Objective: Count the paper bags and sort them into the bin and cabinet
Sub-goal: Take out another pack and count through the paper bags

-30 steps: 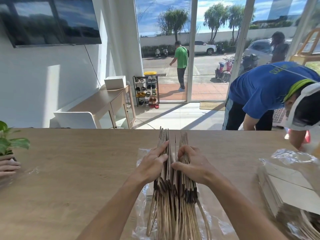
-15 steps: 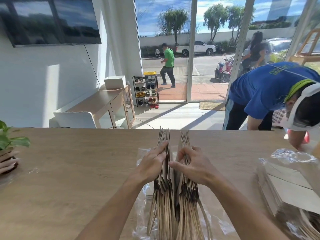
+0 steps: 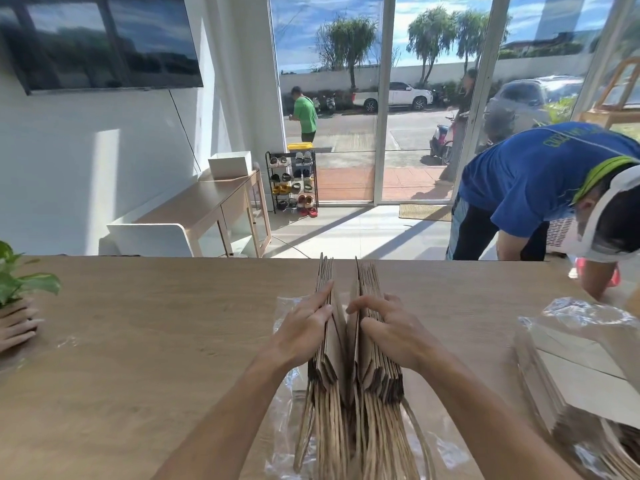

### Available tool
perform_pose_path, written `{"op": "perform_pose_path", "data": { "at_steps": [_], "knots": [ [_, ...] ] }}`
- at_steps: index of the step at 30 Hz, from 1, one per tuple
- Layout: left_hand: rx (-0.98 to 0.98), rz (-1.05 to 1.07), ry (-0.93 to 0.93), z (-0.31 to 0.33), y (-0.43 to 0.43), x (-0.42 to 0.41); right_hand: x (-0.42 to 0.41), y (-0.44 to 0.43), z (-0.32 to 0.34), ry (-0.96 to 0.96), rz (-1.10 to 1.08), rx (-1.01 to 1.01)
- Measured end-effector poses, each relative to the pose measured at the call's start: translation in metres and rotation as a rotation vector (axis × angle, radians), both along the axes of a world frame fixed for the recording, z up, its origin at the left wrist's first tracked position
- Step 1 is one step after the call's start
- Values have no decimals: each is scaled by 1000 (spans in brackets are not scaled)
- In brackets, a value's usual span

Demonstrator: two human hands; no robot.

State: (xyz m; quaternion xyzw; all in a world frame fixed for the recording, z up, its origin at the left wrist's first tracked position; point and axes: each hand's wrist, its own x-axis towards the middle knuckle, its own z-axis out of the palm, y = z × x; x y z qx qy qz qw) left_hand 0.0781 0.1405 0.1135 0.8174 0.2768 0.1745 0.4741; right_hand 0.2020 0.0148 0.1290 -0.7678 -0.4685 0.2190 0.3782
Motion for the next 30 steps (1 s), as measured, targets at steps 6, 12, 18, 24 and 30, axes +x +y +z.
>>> {"op": "perform_pose_path", "data": {
  "at_steps": [6, 12, 18, 24, 30],
  "knots": [
    [-32, 5, -19, -2, -1, 3, 2, 1, -4, -62, -43, 14],
    [-23, 6, -9, -4, 2, 3, 1, 3, -1, -110, -41, -26],
    [-16, 2, -16, -8, 5, 4, -1, 4, 1, -113, -48, -26],
    [-28, 1, -8, -9, 5, 5, -1, 4, 0, -91, -53, -30],
    [-13, 10, -1, -8, 5, 4, -3, 7, 0, -72, -31, -38]
  ]
}}
